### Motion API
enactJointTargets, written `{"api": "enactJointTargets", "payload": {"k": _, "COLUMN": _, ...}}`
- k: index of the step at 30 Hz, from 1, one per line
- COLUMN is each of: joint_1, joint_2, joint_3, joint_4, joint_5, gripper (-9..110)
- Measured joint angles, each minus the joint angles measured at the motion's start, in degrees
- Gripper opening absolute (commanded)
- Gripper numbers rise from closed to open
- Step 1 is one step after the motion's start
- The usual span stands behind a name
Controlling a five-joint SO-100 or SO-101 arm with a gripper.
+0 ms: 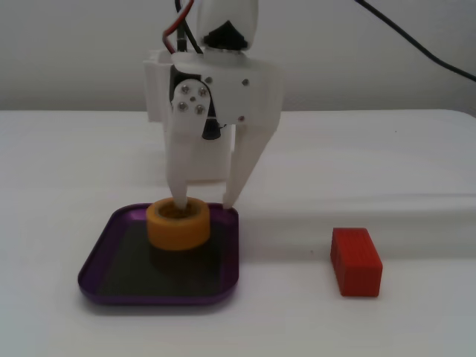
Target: Remove the yellow tape from the box.
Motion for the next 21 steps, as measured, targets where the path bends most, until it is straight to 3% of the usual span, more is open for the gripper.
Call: {"api": "enactJointTargets", "payload": {"k": 21, "joint_1": -0.4, "joint_2": 0.0, "joint_3": 0.0, "joint_4": -2.2, "joint_5": 0.0, "gripper": 10}}
